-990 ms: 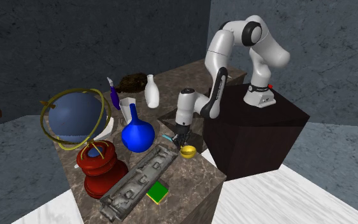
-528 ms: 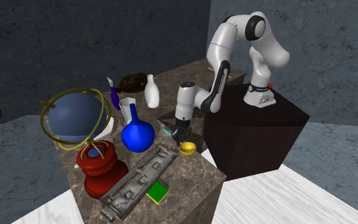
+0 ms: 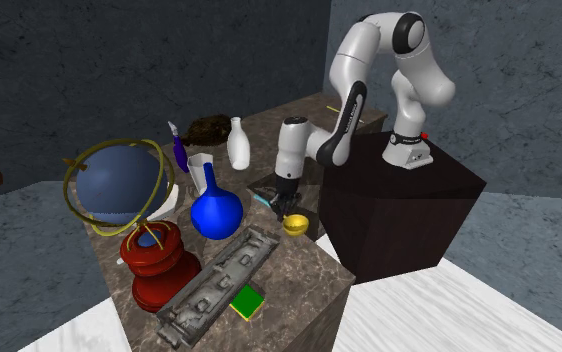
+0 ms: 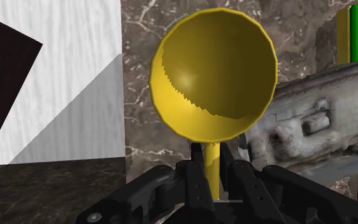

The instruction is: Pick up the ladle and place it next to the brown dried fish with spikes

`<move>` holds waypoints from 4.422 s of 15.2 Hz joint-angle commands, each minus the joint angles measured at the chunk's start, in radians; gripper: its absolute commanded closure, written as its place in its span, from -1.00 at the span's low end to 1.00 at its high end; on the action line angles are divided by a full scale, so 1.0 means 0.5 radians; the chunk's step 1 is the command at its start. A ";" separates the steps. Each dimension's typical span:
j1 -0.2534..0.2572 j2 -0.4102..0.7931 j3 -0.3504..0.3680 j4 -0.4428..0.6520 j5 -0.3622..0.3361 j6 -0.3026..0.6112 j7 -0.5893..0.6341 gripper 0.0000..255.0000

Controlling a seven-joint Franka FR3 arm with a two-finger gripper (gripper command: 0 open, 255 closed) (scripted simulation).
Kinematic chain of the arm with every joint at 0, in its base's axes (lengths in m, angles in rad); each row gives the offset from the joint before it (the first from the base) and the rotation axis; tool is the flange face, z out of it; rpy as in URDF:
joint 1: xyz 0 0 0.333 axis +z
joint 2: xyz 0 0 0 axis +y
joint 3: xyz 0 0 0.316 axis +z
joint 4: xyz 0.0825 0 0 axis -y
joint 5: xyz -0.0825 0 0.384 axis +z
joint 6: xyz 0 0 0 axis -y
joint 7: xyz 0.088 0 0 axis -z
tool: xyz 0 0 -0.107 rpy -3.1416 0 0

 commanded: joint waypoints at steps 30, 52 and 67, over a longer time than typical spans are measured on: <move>-0.188 -0.645 0.020 -0.173 0.112 -0.492 -0.178 1.00; -0.967 -0.753 -0.190 -0.259 0.448 -0.721 -1.384 1.00; -1.422 -0.400 -0.378 0.328 0.484 -1.110 -1.963 1.00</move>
